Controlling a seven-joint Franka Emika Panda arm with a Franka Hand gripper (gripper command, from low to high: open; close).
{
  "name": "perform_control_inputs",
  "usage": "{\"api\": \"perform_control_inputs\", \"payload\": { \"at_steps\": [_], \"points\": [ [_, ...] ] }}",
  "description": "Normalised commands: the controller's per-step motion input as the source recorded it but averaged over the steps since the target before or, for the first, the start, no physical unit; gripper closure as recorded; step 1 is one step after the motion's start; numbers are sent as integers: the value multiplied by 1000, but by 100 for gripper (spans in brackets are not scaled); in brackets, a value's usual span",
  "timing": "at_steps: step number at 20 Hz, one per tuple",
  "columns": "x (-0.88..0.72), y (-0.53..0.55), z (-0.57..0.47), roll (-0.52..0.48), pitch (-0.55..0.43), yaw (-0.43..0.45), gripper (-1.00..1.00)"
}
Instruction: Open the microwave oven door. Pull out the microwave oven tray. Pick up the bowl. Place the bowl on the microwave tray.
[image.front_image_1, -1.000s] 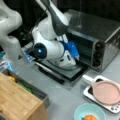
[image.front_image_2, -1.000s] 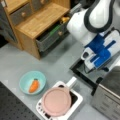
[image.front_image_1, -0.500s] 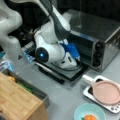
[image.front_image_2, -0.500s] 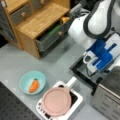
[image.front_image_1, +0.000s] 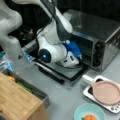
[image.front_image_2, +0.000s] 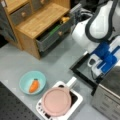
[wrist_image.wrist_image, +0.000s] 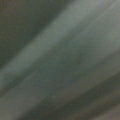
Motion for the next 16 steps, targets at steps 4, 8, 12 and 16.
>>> {"api": "perform_control_inputs", "payload": {
  "at_steps": [4, 8, 12, 16],
  "points": [
    [64, 9, -132, 156, -59, -98, 100],
    [84, -39, -146, 111, -74, -83, 100],
    [74, -35, -147, 139, -71, -106, 100],
    [64, -31, -150, 139, -67, -108, 100]
  ]
}}
